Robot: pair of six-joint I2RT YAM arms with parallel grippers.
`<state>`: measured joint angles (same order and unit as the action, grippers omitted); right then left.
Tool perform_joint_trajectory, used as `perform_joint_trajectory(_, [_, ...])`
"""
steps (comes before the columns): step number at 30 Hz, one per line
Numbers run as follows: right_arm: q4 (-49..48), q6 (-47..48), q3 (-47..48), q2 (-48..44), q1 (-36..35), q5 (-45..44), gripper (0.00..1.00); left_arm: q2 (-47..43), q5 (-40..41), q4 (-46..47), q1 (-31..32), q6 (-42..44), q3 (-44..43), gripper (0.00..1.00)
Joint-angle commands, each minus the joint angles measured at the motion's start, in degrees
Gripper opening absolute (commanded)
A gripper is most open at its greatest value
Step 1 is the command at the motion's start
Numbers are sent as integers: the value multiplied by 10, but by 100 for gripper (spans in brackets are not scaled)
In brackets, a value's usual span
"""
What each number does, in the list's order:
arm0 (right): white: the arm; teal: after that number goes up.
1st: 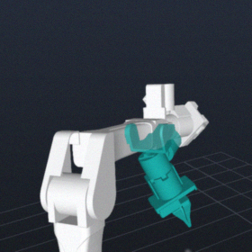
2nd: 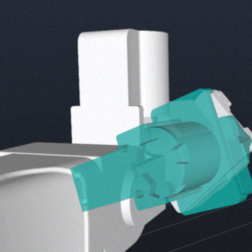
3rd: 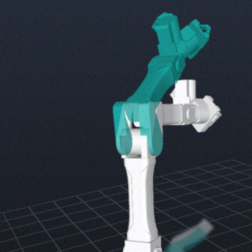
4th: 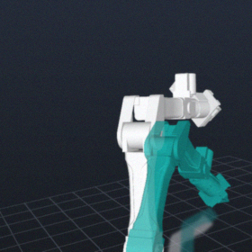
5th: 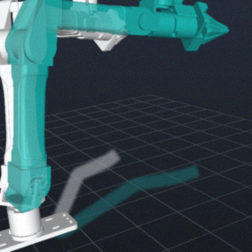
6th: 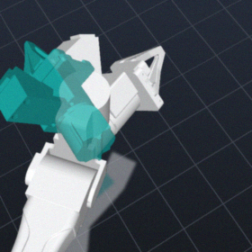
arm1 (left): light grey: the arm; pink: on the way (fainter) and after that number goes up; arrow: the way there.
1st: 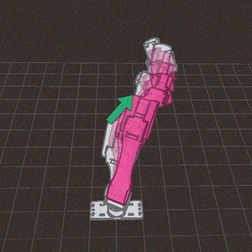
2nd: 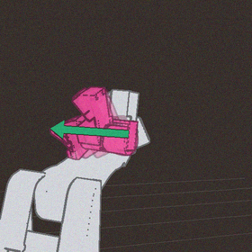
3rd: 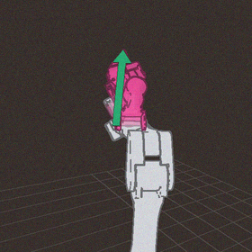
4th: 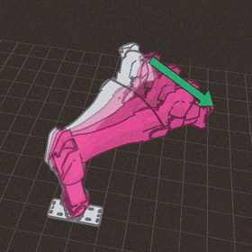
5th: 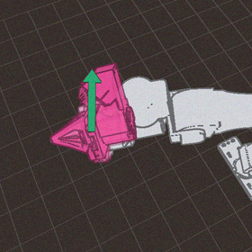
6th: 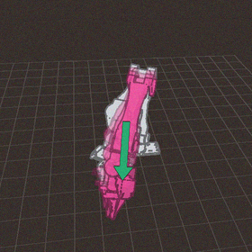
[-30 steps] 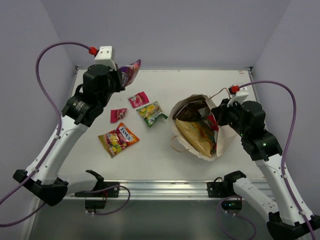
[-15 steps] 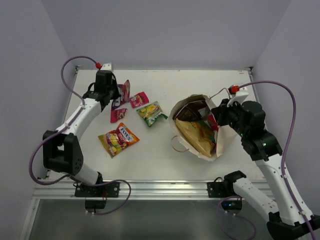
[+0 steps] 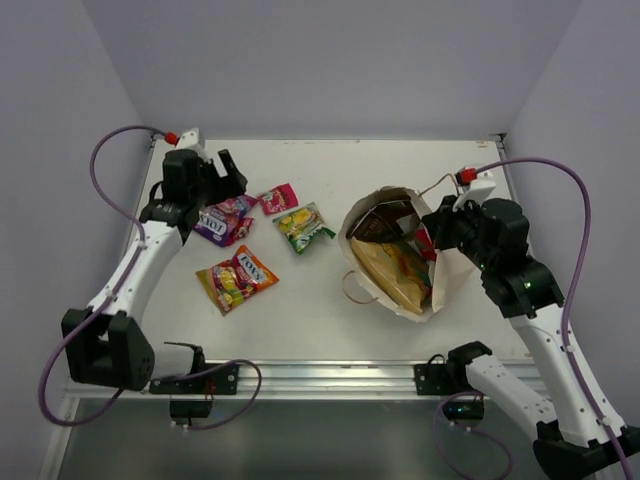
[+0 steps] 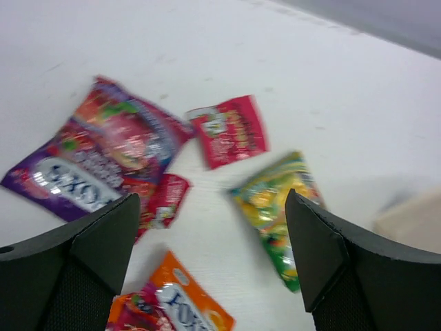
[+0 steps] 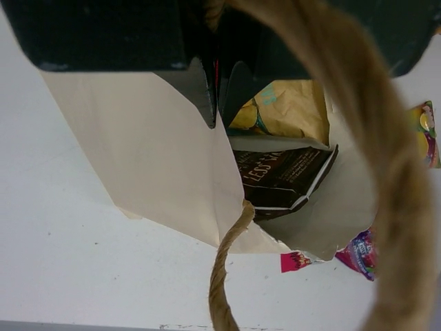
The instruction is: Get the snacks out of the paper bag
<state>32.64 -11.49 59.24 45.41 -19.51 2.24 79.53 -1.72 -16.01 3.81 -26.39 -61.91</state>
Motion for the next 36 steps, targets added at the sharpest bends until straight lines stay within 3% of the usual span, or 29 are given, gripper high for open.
perform_joint_trajectory(1, [25, 8, 32, 6, -4, -17, 2, -102, -58, 6, 98, -7, -42, 92])
perform_joint_trajectory(3, [33, 9, 43, 6, -4, -22, 2, -116, -72, 20, 151, -9, -51, 92])
perform_joint_trajectory(7, [59, 12, 72, 13, -7, -22, 3, -105, -101, 71, 329, 36, -76, 90])
perform_joint_trajectory(10, [69, 13, 79, 16, -7, -22, 4, -66, -82, 106, 434, 138, -88, 88])
perform_joint_trajectory(13, [75, 13, 83, 16, -7, -22, 4, -19, -108, 127, 493, 230, -111, 88])
perform_joint_trajectory(18, [81, 16, 91, 12, -8, -22, 4, 19, -128, 189, 553, 408, -113, 89])
perform_joint_trajectory(24, [80, 16, 90, 13, -8, -8, 4, 58, -127, 235, 595, 558, -113, 89])
perform_joint_trajectory(36, [73, 16, 91, 14, -9, 13, 4, 185, -179, 215, 598, 621, -203, 79])
